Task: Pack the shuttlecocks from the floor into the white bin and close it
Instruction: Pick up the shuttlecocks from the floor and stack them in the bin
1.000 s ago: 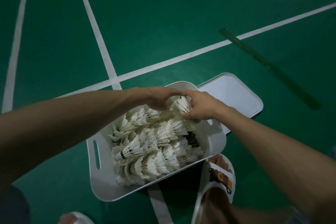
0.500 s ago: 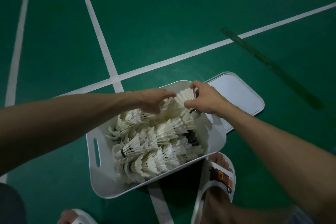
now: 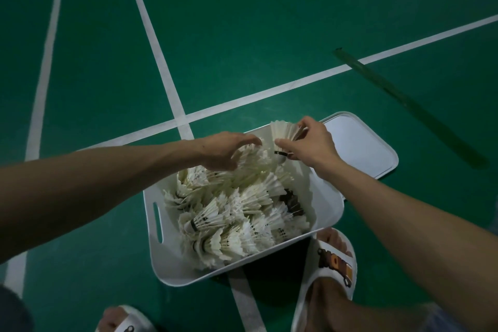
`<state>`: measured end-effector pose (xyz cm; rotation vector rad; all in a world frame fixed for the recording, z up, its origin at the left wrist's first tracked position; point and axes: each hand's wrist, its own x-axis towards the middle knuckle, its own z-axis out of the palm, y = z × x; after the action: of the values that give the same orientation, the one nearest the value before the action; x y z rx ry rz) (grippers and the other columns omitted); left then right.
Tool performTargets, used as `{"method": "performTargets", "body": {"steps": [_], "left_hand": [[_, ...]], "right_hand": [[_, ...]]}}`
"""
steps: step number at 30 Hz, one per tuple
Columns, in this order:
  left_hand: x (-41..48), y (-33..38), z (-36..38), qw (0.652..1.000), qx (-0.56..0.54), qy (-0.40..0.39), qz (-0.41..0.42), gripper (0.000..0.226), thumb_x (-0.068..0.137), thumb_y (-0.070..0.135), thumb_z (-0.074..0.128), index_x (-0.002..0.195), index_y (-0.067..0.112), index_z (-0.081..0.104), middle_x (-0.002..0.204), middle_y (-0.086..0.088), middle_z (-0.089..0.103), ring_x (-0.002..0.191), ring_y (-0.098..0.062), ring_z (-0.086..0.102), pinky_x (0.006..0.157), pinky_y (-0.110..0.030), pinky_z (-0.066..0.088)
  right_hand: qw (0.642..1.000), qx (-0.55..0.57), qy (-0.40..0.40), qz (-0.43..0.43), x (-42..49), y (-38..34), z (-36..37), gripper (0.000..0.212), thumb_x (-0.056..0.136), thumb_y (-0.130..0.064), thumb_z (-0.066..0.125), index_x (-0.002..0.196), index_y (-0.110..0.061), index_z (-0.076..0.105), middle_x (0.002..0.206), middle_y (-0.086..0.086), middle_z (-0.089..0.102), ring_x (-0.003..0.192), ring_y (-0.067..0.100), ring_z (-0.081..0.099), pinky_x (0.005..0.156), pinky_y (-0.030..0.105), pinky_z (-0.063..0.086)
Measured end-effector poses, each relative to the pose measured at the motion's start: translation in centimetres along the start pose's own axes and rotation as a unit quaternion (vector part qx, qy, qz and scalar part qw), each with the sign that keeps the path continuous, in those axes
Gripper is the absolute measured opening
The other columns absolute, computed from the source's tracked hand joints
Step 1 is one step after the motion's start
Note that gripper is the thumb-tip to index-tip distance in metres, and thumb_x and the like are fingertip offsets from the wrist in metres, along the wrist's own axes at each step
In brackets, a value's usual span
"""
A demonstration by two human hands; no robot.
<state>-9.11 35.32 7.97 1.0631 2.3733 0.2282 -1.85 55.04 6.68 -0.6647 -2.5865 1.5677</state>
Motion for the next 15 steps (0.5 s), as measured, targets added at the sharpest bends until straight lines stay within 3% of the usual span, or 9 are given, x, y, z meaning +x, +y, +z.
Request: {"method": "performTargets", "body": {"steps": [2, 5, 8, 11, 12, 14, 15], "left_hand": [[-0.3, -0.1, 0.0, 1.000, -0.001, 0.000, 0.001, 0.072, 0.087, 0.000, 0.058, 0.147, 0.026, 0.028, 0.152, -0.004, 0.035, 0.089, -0.011, 0.046, 0.083, -0.028, 0.041], [-0.5, -0.3, 0.0, 1.000, -0.001, -0.002, 0.011, 0.076, 0.085, -0.001, 0.058, 0.148, 0.027, 0.027, 0.153, -0.003, 0.033, 0.121, -0.022, 0.048, 0.094, -0.034, 0.043], [-0.5, -0.5, 0.1, 1.000, -0.002, -0.006, 0.016, 0.078, 0.085, -0.002, 0.058, 0.148, 0.030, 0.025, 0.154, -0.003, 0.031, 0.130, -0.025, 0.043, 0.098, -0.036, 0.043], [-0.7, -0.5, 0.1, 1.000, -0.006, -0.004, 0.017, 0.079, 0.086, -0.003, 0.057, 0.149, 0.030, 0.023, 0.155, -0.003, 0.030, 0.131, -0.025, 0.042, 0.098, -0.036, 0.042], [-0.7, -0.6, 0.0, 1.000, -0.005, -0.001, 0.018, 0.080, 0.086, -0.003, 0.057, 0.149, 0.031, 0.022, 0.155, -0.003, 0.029, 0.131, -0.025, 0.042, 0.099, -0.036, 0.041], [-0.7, -0.8, 0.0, 1.000, 0.005, 0.004, 0.019, 0.081, 0.087, -0.002, 0.057, 0.150, 0.032, 0.020, 0.156, -0.003, 0.027, 0.131, -0.025, 0.042, 0.098, -0.036, 0.042], [-0.8, -0.9, 0.0, 1.000, 0.009, 0.007, 0.021, 0.082, 0.087, -0.002, 0.057, 0.150, 0.033, 0.018, 0.156, -0.002, 0.026, 0.132, -0.026, 0.041, 0.097, -0.036, 0.043]], "right_hand": [[0.998, 0.056, 0.007, 0.018, 0.1, -0.2, 0.2, 0.031, 0.075, -0.022, 0.083, 0.088, -0.010, 0.057, 0.091, 0.012, 0.067, 0.075, 0.025, 0.070, 0.065, 0.038, 0.061], [0.994, 0.103, 0.015, 0.032, 0.1, -0.6, 0.3, 0.026, 0.079, -0.020, 0.079, 0.094, -0.006, 0.063, 0.094, 0.014, 0.070, 0.071, 0.023, 0.071, 0.066, 0.036, 0.061], [0.997, 0.073, 0.014, 0.022, -0.3, -0.8, 0.9, 0.022, 0.082, -0.023, 0.076, 0.092, -0.007, 0.064, 0.087, 0.009, 0.069, 0.070, 0.022, 0.070, 0.072, 0.041, 0.061], [1.000, 0.004, -0.009, 0.007, -0.9, -0.6, 1.9, 0.035, 0.084, -0.028, 0.074, 0.111, -0.006, 0.067, 0.090, -0.009, 0.060, 0.081, 0.025, 0.069, 0.081, 0.045, 0.057], [1.000, -0.018, -0.017, 0.004, -0.8, -0.4, 2.2, 0.035, 0.085, -0.031, 0.073, 0.110, -0.006, 0.068, 0.093, -0.009, 0.058, 0.082, 0.024, 0.066, 0.079, 0.043, 0.055], [0.998, -0.053, -0.040, 0.006, -0.8, -0.1, 2.5, 0.026, 0.086, -0.036, 0.070, 0.080, -0.011, 0.068, 0.083, 0.003, 0.063, 0.068, 0.021, 0.057, 0.062, 0.031, 0.045], [0.997, -0.057, -0.052, 0.008, -0.6, 0.2, 2.7, 0.035, 0.086, -0.038, 0.069, 0.067, -0.009, 0.063, 0.085, 0.013, 0.067, 0.065, 0.024, 0.056, 0.059, 0.031, 0.039]]}}
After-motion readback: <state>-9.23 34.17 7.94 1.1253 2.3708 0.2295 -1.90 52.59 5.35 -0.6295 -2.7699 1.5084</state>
